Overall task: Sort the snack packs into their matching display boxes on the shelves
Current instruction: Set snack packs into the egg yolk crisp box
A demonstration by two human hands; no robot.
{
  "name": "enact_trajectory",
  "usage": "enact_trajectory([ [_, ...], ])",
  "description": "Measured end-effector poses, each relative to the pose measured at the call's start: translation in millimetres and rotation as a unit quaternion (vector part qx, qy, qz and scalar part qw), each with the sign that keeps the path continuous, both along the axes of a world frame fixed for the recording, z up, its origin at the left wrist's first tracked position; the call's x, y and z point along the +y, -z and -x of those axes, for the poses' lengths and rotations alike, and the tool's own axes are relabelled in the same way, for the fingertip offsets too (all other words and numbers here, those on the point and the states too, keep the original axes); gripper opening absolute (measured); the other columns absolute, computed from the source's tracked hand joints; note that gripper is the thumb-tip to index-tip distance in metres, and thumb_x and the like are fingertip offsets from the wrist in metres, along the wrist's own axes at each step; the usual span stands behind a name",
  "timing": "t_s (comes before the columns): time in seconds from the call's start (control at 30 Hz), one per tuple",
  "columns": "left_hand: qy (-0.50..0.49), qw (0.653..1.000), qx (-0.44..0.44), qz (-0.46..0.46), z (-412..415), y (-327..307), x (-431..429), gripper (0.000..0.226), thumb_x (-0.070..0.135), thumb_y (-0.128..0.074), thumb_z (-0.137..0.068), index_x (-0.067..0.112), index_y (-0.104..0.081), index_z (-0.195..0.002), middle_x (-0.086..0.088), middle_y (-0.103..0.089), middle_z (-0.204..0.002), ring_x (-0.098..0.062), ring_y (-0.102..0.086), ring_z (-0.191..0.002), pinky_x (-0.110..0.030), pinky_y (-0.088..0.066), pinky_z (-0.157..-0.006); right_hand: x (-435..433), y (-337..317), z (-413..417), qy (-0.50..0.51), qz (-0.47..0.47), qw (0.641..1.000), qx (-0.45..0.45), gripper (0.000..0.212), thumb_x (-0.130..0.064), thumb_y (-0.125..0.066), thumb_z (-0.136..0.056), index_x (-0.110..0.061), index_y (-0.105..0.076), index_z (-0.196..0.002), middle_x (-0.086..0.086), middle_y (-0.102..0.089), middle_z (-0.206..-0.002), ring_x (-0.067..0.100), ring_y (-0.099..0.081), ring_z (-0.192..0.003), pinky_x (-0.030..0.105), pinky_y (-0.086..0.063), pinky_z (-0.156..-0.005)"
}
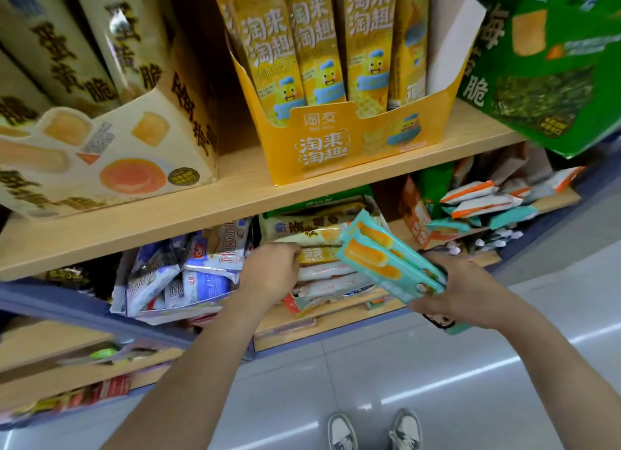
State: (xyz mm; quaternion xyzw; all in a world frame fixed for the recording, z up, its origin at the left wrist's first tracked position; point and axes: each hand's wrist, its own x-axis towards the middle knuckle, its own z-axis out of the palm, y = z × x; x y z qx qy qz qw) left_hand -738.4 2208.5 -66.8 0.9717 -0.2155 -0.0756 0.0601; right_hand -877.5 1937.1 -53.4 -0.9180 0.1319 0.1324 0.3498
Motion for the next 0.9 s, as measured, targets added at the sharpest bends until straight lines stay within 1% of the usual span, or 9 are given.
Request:
enact_trajectory([
  [0.1,0.046,0.984,-0.021,-0.172,-6.8,7.3,-14.9,0.027,0.011,-0.055,-0.090,0.018,-0.063,-0.115,-0.010,-0.067,-0.110,-0.030,-0.064,-0.102,-0.033,-0.041,-0.066,-0.8,6.4,0.2,0.031,-0.048,0.998,0.003,0.053,-0.033,-0.091,-0.064,-0.034,-0.061,-0.108,-0.016,-0.069,-0.088,-0.005,-0.065,-0.072,0.019,-0.051,-0.060],
  [0.27,0.067,0.976,0.017,-0.208,-20.0,9.5,-27.7,0.033,0.008,-0.059,-0.087,0.016,-0.061,-0.119,-0.008,-0.066,-0.116,-0.029,-0.063,-0.106,-0.032,-0.041,-0.069,5.6,20.4,0.0,0.038,-0.084,0.996,0.001,0.055,-0.034,-0.089,-0.068,-0.030,-0.060,-0.114,-0.015,-0.070,-0.095,-0.003,-0.066,-0.078,0.013,-0.047,-0.056],
  [0.33,0.053,0.985,0.038,-0.162,-22.9,6.6,-25.2,0.033,0.018,-0.064,-0.083,0.018,-0.064,-0.115,-0.007,-0.068,-0.109,-0.029,-0.064,-0.101,-0.032,-0.044,-0.068,9.1,23.2,-0.8,0.048,-0.086,0.995,-0.005,0.052,-0.034,-0.089,-0.068,-0.031,-0.060,-0.111,-0.015,-0.068,-0.093,-0.001,-0.066,-0.079,0.014,-0.047,-0.057],
  [0.43,0.039,0.995,0.021,-0.093,-16.1,-12.0,-15.7,0.041,0.031,-0.066,-0.076,0.027,-0.066,-0.117,-0.001,-0.069,-0.104,-0.026,-0.064,-0.097,-0.030,-0.048,-0.068,12.6,27.1,-2.0,0.068,-0.094,0.993,-0.014,0.048,-0.033,-0.090,-0.067,-0.034,-0.059,-0.103,-0.013,-0.068,-0.091,0.003,-0.067,-0.079,0.026,-0.057,-0.065],
  [0.53,0.024,0.999,-0.025,0.024,4.7,-33.4,-1.9,0.049,0.036,-0.067,-0.079,0.032,-0.062,-0.128,0.005,-0.065,-0.116,-0.023,-0.057,-0.107,-0.029,-0.047,-0.081,12.1,30.8,-2.9,0.080,-0.107,0.991,-0.015,0.050,-0.034,-0.091,-0.066,-0.033,-0.060,-0.105,-0.010,-0.071,-0.092,0.006,-0.068,-0.081,0.036,-0.060,-0.072],
  [0.63,0.019,0.985,-0.044,0.167,27.5,-51.1,15.5,0.046,0.029,-0.076,-0.080,0.029,-0.065,-0.125,0.007,-0.061,-0.115,-0.019,-0.050,-0.109,-0.024,-0.038,-0.088,13.6,28.6,-4.1,0.074,-0.126,0.989,-0.014,0.052,-0.032,-0.091,-0.066,-0.032,-0.060,-0.107,-0.011,-0.071,-0.093,0.005,-0.069,-0.082,0.035,-0.060,-0.073],
  [0.7,0.016,0.972,-0.036,0.233,40.6,-61.4,29.4,0.041,0.025,-0.079,-0.080,0.030,-0.068,-0.119,0.012,-0.056,-0.111,-0.006,-0.051,-0.103,-0.018,-0.042,-0.085,14.2,23.7,-3.2,0.068,-0.137,0.988,-0.020,0.053,-0.030,-0.092,-0.065,-0.032,-0.061,-0.108,-0.012,-0.072,-0.093,0.002,-0.068,-0.081,0.030,-0.060,-0.071],
  [0.8,0.013,0.953,-0.061,0.297,62.5,-84.0,49.4,0.032,0.014,-0.080,-0.079,0.030,-0.071,-0.105,0.013,-0.053,-0.109,0.005,-0.051,-0.103,-0.005,-0.039,-0.081,13.3,10.8,2.9,0.034,-0.131,0.989,-0.054,0.052,-0.031,-0.092,-0.063,-0.036,-0.063,-0.106,-0.016,-0.072,-0.091,0.001,-0.067,-0.081,0.033,-0.059,-0.072],
  [0.9,0.018,0.929,-0.126,0.348,82.4,-117.6,59.4,0.042,-0.008,-0.076,-0.075,0.029,-0.072,-0.094,0.004,-0.056,-0.109,0.001,-0.054,-0.106,-0.003,-0.042,-0.077,13.3,-11.8,9.3,0.001,-0.116,0.987,-0.115,0.053,-0.026,-0.093,-0.063,-0.042,-0.062,-0.103,-0.023,-0.067,-0.095,0.002,-0.065,-0.084,0.034,-0.057,-0.072],
])
